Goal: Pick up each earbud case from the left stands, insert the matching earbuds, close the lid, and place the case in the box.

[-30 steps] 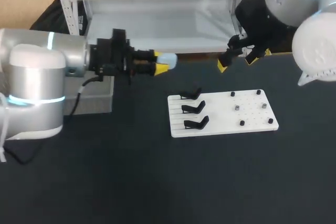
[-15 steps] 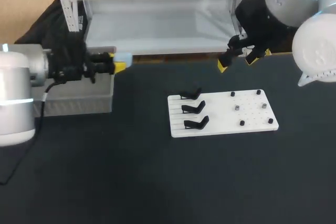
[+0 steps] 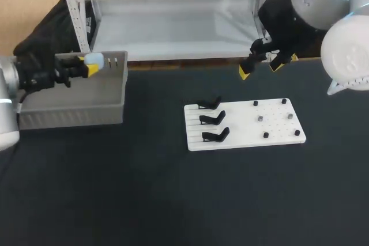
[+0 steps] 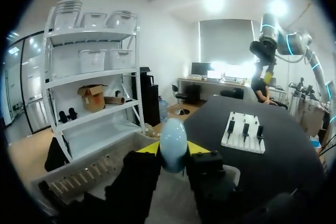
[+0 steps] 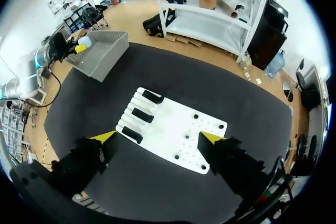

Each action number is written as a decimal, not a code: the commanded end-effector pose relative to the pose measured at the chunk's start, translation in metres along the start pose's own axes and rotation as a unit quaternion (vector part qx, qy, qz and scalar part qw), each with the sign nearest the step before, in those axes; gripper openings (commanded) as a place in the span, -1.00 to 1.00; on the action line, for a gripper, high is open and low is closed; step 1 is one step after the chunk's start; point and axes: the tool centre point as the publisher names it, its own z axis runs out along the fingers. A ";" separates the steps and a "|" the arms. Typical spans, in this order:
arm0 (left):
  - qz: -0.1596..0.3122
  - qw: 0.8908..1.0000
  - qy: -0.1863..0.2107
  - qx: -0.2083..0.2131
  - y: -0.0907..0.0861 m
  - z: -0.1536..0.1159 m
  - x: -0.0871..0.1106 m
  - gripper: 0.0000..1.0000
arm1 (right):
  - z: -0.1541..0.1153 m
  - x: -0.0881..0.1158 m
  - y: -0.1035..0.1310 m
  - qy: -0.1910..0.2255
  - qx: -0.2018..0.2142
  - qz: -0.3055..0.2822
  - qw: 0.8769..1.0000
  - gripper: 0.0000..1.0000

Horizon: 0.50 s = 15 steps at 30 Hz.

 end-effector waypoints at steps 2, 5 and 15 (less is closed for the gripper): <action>-0.002 0.999 0.013 0.029 0.033 -0.003 0.002 -1.00 | -0.001 0.002 0.001 -0.003 0.002 0.001 1.000 1.00; -0.005 0.999 0.025 0.040 0.043 -0.005 0.005 -1.00 | -0.001 0.002 0.001 -0.003 0.002 0.001 1.000 1.00; 0.001 0.997 0.048 0.057 0.045 -0.009 0.008 1.00 | -0.001 0.002 0.001 -0.003 0.002 0.001 1.000 1.00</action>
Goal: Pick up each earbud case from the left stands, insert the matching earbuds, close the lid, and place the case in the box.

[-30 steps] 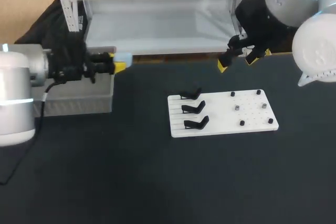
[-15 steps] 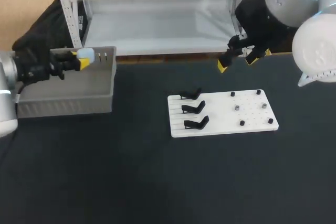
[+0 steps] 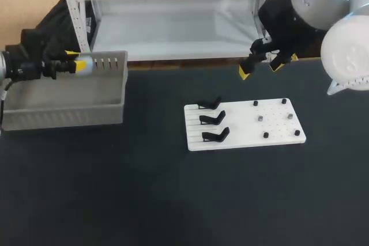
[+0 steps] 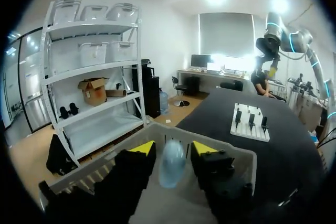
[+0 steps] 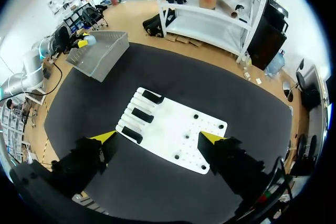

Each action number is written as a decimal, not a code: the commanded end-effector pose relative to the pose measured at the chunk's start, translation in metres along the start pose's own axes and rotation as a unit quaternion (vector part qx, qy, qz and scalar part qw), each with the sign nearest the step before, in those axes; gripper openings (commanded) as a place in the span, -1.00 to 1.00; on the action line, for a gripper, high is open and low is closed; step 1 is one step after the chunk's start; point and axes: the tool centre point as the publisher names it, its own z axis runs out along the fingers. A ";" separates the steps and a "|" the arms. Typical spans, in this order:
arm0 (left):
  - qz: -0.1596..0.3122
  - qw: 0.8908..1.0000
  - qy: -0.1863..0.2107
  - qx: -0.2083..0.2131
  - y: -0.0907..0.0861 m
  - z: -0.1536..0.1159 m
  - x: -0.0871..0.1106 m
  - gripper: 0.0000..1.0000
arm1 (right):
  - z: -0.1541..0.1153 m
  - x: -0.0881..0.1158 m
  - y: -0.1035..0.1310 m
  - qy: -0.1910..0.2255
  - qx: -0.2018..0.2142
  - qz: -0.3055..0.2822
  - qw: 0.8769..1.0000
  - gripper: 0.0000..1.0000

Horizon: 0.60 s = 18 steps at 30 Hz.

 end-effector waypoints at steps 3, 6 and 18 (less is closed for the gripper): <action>0.004 0.999 0.014 0.036 0.000 -0.006 -0.005 1.00 | -0.001 0.002 0.001 -0.003 0.002 0.001 1.000 1.00; 0.009 0.999 0.006 0.034 -0.007 -0.011 -0.009 1.00 | -0.001 0.002 0.001 -0.003 0.002 0.001 1.000 1.00; 0.026 0.999 -0.010 0.046 -0.022 -0.017 -0.020 1.00 | -0.001 0.002 0.001 -0.003 0.002 0.001 1.000 1.00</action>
